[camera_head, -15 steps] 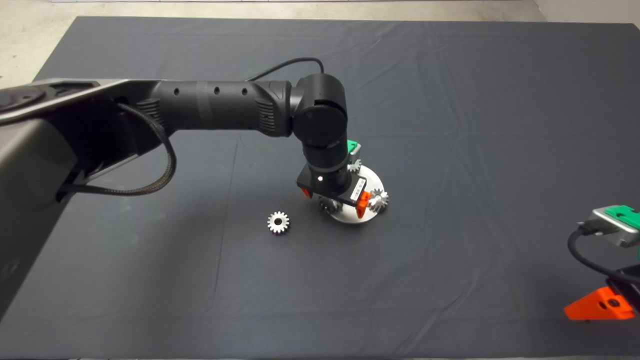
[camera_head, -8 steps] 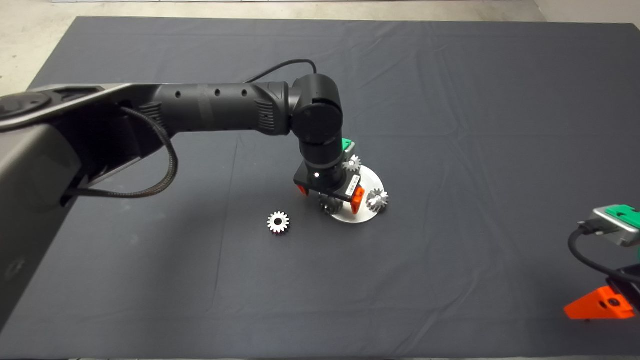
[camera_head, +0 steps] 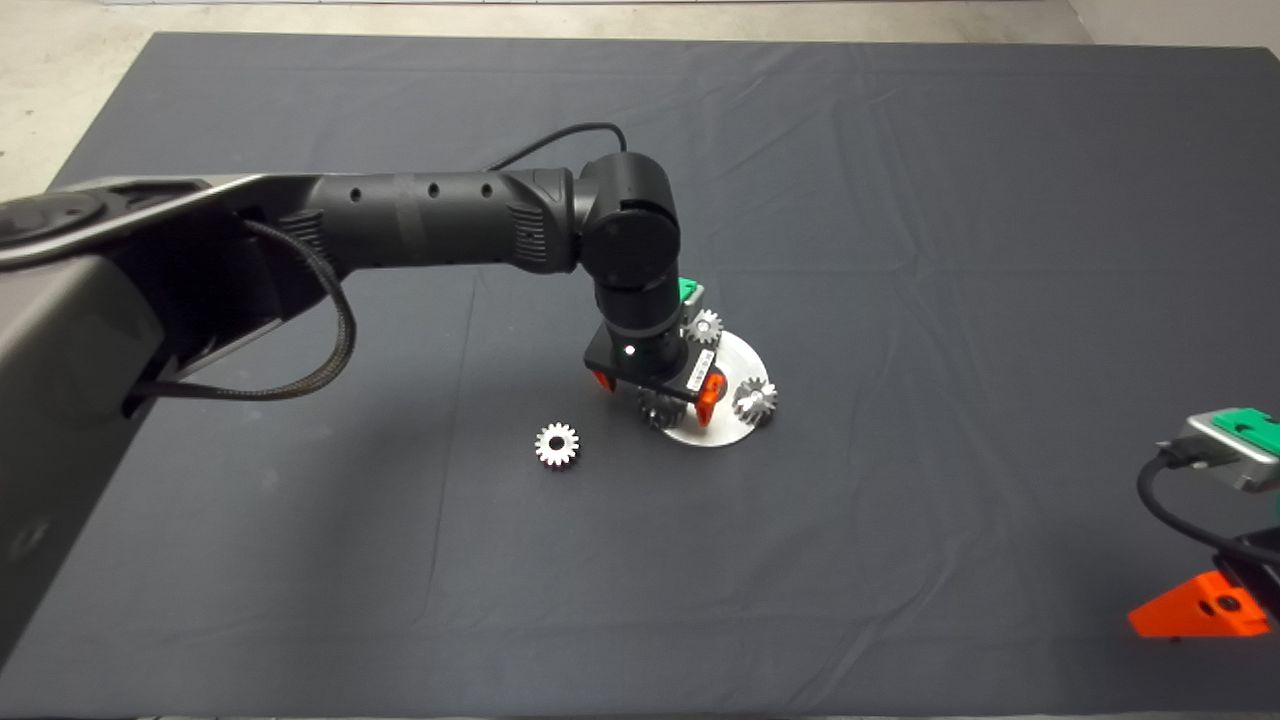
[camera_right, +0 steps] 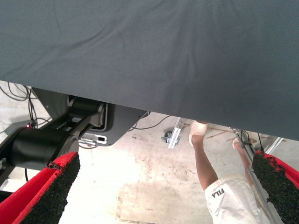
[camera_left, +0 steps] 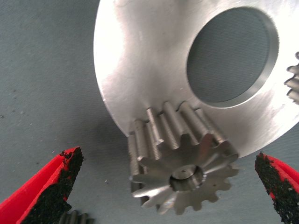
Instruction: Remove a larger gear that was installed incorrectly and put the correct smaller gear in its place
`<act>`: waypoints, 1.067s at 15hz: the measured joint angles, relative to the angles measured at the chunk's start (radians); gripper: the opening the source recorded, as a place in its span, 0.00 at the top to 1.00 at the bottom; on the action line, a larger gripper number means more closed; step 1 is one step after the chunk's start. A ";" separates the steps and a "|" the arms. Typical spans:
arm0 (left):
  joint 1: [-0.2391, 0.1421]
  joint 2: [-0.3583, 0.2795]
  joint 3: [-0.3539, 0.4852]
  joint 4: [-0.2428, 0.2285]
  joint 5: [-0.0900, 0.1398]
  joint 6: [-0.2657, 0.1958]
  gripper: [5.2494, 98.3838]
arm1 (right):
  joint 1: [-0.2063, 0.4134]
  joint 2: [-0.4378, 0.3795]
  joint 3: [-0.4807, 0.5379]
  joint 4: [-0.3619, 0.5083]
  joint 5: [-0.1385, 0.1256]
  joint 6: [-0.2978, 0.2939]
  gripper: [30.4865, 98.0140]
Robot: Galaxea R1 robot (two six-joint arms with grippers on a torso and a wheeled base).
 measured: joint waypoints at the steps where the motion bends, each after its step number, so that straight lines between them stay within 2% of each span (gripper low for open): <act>1: 0.000 0.000 0.000 0.000 0.000 0.000 0.07 | 0.000 0.000 0.000 0.000 0.000 0.000 0.00; 4: 0.000 0.001 0.007 0.003 -0.001 0.000 0.09 | 0.000 0.000 0.000 0.000 0.000 0.000 0.00; 5: 0.000 0.002 0.007 0.003 -0.005 0.000 0.10 | 0.000 0.000 0.000 0.000 0.000 0.000 0.00; 6: 0.000 0.003 0.007 0.003 -0.020 0.000 0.14 | 0.000 0.000 0.000 0.000 0.000 0.000 0.00; 9: 0.000 0.021 0.009 0.004 -0.026 0.003 0.15 | 0.003 0.000 0.000 0.000 0.000 0.000 0.00; 16: 0.000 0.022 0.008 0.008 -0.017 0.003 0.24 | 0.005 0.000 0.000 0.000 0.000 0.000 0.00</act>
